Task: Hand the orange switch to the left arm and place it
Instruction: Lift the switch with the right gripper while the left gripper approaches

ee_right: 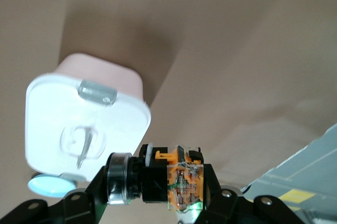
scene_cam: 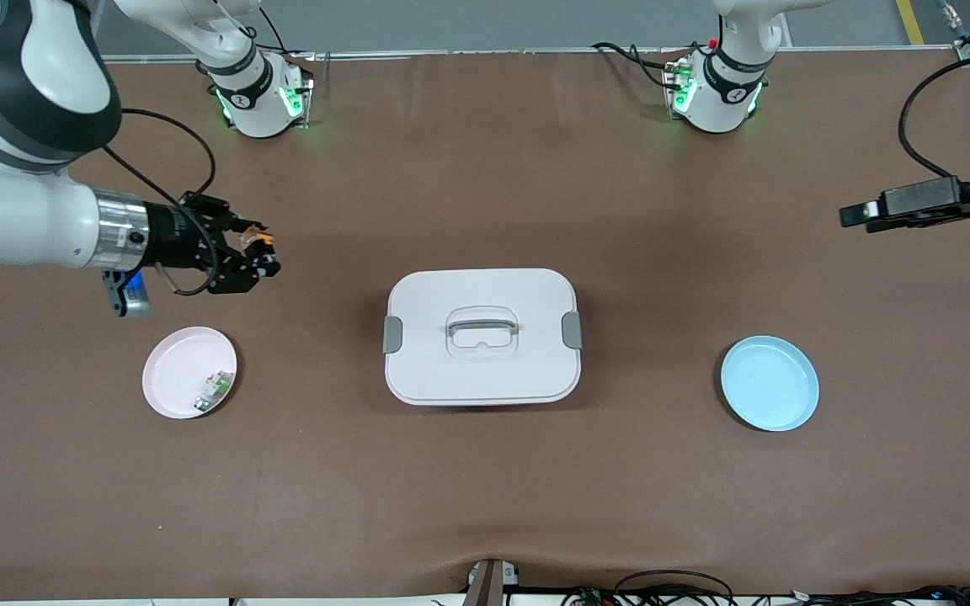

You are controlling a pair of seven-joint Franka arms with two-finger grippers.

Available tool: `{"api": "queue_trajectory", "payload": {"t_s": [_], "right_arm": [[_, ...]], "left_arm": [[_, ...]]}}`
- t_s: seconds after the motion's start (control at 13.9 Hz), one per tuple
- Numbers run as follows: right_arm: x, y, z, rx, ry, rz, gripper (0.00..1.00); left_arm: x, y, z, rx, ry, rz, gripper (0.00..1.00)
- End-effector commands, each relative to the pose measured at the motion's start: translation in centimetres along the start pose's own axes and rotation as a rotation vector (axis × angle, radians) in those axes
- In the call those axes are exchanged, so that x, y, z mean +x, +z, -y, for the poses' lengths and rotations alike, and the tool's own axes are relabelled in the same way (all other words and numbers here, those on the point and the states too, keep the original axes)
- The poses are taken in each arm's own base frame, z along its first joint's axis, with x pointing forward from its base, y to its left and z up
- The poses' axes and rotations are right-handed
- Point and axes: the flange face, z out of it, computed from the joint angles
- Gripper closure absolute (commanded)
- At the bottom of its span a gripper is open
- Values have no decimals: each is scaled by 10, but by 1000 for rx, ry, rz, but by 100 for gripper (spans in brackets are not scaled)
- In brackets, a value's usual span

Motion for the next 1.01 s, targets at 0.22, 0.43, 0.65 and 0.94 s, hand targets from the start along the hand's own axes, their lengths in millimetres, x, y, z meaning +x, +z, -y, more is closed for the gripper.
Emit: {"api": "queue_trajectory", "payload": {"t_s": [0.22,0.43,0.65,0.94], "right_arm": [[-46,-24,16,78,86,48,100],[-66,-23,19,78,111,43,100],[-85,-8,25,79,135,27,100],[-98,1,30,94,154,23,100]], "left_arm": [[-7,109,-45,-75,11,-62,0],[-7,157,-63,-111,-23,-89,0],[-17,207,-86,-132,-35,-114,0],[-33,267,-130,-169,-122,-188,0]]}}
